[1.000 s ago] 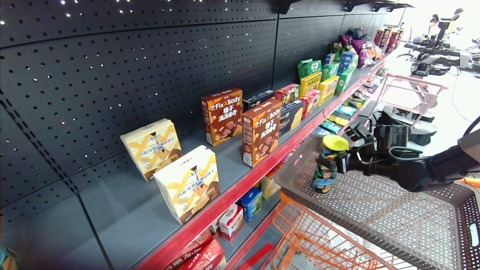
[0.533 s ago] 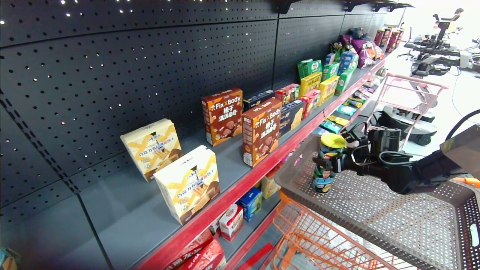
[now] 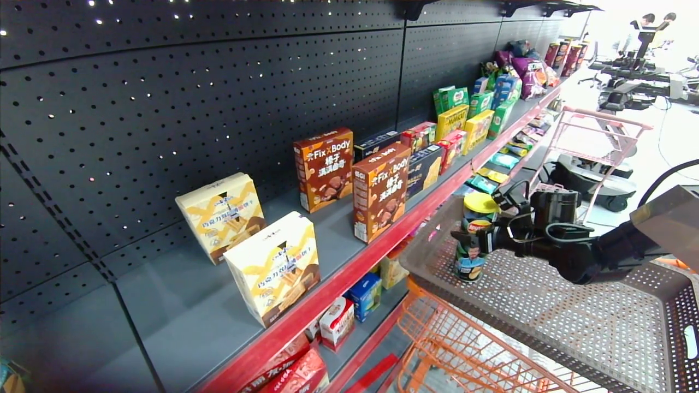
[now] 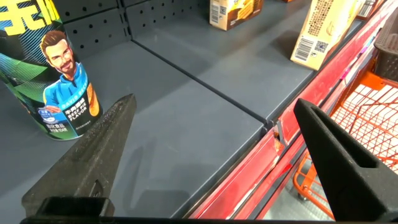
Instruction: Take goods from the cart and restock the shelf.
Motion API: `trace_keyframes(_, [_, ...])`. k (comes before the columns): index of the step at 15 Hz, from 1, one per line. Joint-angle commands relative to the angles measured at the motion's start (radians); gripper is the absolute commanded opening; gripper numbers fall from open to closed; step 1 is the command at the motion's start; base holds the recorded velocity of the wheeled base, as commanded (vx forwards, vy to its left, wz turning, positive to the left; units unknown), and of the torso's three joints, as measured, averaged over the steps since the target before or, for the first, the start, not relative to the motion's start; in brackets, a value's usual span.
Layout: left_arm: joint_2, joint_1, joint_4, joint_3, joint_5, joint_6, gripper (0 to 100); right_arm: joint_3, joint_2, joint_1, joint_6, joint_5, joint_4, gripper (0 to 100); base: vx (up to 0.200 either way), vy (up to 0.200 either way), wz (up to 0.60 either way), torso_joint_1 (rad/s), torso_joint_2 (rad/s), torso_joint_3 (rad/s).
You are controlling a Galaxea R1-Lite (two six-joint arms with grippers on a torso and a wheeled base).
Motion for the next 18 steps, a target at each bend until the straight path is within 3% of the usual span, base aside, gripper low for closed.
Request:
trace_keyframes(1, [0.001, 0.0, 0.0, -0.001, 0.0, -0.001, 100, -0.004, 0.003, 0.002, -0.001, 0.009, -0.001, 100, 0.0, 0.0, 0.0, 0.0, 0.0, 0.0])
trace_keyframes(2, [0.001, 0.0, 0.0, -0.001, 0.0, -0.001, 100, -0.008, 0.006, 0.005, -0.001, 0.017, -0.012, 0, 0.0, 0.0, 0.0, 0.0, 0.0, 0.0])
trace_keyframes(8, [0.001, 0.0, 0.0, 0.001, 0.0, -0.001, 100, 0.038, -0.056, -0.006, 0.0, 0.015, -0.01, 0, 0.0, 0.0, 0.0, 0.0, 0.0, 0.0])
trace_keyframes(12, [0.001, 0.0, 0.0, -0.001, 0.0, -0.001, 100, 0.153, -0.309, -0.02, 0.043, 0.002, 0.006, 0, 0.0, 0.0, 0.0, 0.0, 0.0, 0.0])
trace_keyframes(18, [0.001, 0.0, 0.0, 0.001, 0.0, -0.001, 100, 0.38, -0.87, -0.016, 0.094, -0.104, 0.336, 0, 0.0, 0.0, 0.0, 0.0, 0.0, 0.0])
